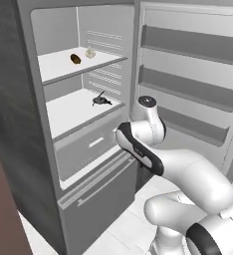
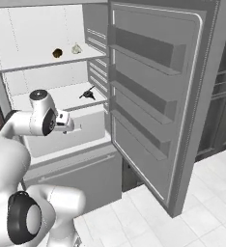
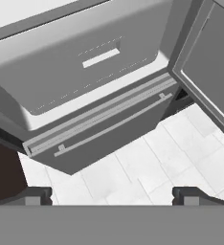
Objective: Gather the sweet potato and garlic from the fridge and place them on a tray on the dining counter. Then gather the fish and steak from the fridge and place them on the other tray.
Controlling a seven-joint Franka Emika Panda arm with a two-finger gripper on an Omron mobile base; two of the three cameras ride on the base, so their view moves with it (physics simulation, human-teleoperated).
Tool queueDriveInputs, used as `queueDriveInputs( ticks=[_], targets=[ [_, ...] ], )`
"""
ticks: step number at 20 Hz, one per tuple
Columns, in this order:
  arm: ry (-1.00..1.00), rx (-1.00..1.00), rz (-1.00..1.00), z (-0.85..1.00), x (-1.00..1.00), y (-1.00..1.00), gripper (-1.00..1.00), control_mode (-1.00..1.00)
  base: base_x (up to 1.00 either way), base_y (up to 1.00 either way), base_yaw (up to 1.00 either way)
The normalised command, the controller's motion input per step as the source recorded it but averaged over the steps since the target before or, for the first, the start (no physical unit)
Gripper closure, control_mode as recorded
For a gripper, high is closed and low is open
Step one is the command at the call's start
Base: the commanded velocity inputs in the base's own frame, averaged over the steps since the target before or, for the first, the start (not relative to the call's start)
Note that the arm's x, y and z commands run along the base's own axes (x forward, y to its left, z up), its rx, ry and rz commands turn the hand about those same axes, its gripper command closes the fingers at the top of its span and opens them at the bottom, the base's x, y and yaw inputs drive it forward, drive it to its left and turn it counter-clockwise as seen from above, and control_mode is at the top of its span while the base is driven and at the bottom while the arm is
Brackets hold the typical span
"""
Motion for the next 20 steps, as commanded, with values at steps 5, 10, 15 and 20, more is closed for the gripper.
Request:
queueDriveInputs(
  ticks=[5, 10, 15, 20],
  targets=[
    [0.0, 0.0, 0.0, 0.0, 0.0, 0.0, -1.0, 1.0, 0.67, -0.2, 0.22],
    [0.0, 0.0, 0.0, 0.0, 0.0, 0.0, -1.0, 1.0, 0.58, -0.16, 0.22],
    [0.0, 0.0, 0.0, 0.0, 0.0, 0.0, -1.0, 1.0, 0.57, -0.01, 0.23],
    [0.0, 0.0, 0.0, 0.0, 0.0, 0.0, -1.0, 1.0, 0.59, -0.04, 0.25]
  ],
)
